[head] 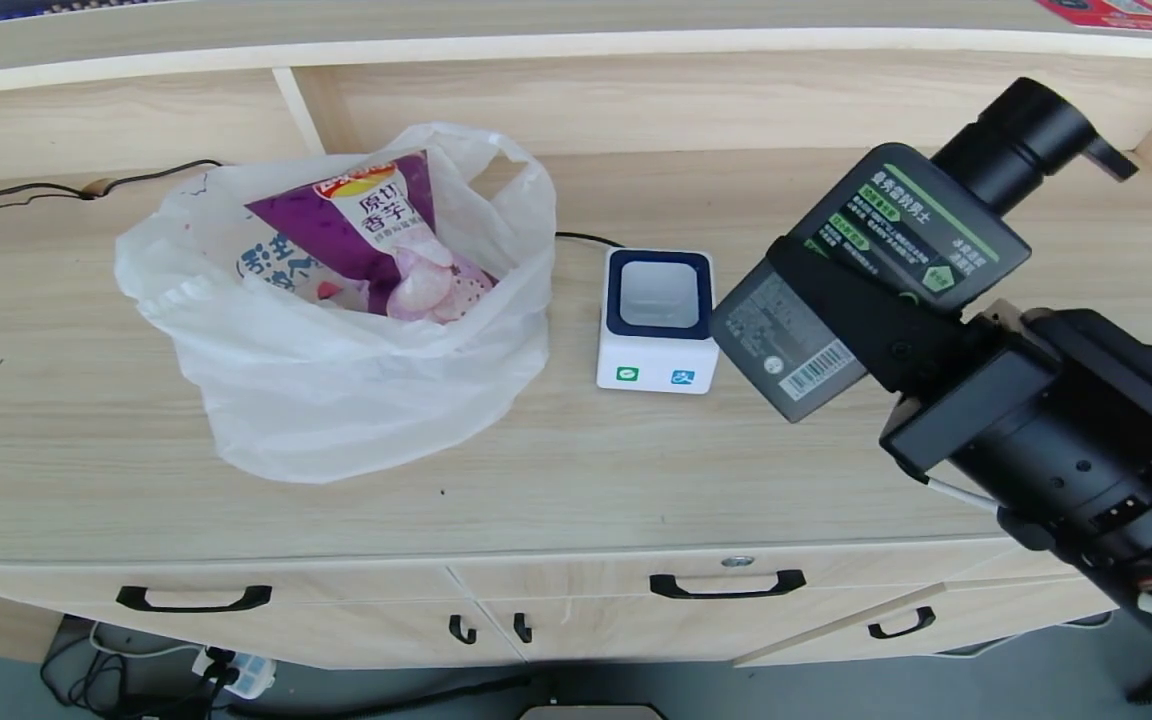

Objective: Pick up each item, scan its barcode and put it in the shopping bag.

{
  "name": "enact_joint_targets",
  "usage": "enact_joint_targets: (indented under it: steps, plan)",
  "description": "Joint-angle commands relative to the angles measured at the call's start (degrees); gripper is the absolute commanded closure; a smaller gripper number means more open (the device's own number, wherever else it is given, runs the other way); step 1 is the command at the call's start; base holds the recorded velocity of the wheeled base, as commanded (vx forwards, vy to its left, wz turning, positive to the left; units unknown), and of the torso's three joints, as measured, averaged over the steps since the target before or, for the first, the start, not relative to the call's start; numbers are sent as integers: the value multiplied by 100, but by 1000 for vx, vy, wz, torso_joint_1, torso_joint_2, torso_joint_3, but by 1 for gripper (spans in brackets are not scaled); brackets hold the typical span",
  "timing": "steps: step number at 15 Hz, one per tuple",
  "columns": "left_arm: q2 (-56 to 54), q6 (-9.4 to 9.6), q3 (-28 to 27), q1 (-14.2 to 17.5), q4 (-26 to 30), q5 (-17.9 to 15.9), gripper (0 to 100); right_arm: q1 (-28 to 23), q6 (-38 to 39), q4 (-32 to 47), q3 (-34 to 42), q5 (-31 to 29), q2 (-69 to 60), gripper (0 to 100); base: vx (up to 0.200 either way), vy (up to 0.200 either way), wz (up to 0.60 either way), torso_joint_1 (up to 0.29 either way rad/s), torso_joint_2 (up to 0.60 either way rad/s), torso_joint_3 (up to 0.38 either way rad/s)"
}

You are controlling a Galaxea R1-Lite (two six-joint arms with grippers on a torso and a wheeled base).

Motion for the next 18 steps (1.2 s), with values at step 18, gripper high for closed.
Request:
enact_joint_targets:
  steps: [18]
  plan:
    - [9,-3,0,-1,-7,1,0,2582,1355,1048,-821,-1059,-324,100,0,0,0,0,0,0]
